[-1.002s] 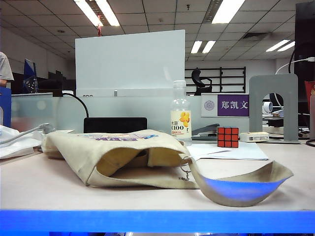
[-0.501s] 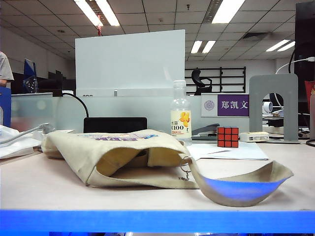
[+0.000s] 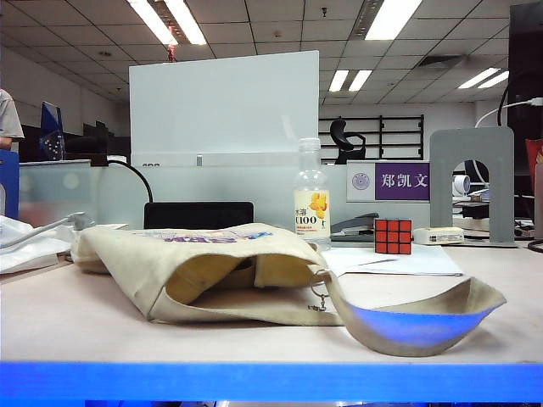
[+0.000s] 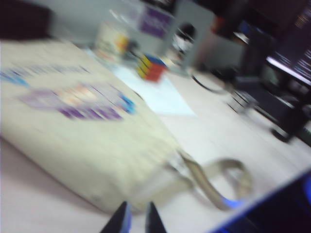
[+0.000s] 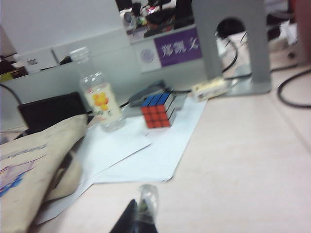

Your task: Take the glasses case out of the canvas bag and put it on the table.

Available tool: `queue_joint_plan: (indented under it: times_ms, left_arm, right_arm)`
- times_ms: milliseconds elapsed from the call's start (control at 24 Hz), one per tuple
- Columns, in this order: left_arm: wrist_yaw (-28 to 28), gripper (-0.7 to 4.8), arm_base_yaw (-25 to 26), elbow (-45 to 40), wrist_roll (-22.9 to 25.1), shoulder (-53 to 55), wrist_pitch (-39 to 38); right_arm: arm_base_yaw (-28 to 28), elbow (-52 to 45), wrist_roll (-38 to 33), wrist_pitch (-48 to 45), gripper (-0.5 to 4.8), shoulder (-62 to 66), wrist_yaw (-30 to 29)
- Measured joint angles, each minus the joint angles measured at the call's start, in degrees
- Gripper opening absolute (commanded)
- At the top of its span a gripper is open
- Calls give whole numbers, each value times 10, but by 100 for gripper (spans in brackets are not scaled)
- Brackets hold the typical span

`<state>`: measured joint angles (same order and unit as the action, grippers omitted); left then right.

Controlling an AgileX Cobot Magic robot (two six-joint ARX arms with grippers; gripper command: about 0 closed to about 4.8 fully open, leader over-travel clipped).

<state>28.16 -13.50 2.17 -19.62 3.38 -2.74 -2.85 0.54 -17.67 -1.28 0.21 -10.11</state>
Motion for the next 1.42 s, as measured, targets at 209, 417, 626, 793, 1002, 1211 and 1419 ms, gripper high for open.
queue_joint_plan:
  times_ms: [209, 417, 626, 793, 1002, 1211, 1419]
  left_arm:
    - [-104, 76, -166, 46, -17, 129, 22]
    - [-193, 203, -272, 153, 32, 365, 71]
    - [-155, 252, -276, 307, 57, 619, 63]
    - [-128, 252, -276, 457, 58, 759, -19]
    - [-132, 253, -276, 567, 93, 826, -169]
    - [-120, 369, -280, 608, 110, 865, -262]
    - [-55, 406, -334, 611, 160, 890, -299]
  right_arm:
    - [0, 0, -52, 24, -4, 0, -66]
    - [1, 0, -101, 39, 10, 0, -165]
    - [1, 1, -169, 40, 142, 0, -205]
    - [1, 3, -242, 38, 199, 0, -249]
    - [1, 3, -272, 53, 212, 0, -287]
    - [1, 3, -276, 97, 212, 0, -323]
    - [1, 3, -276, 97, 212, 0, -330]
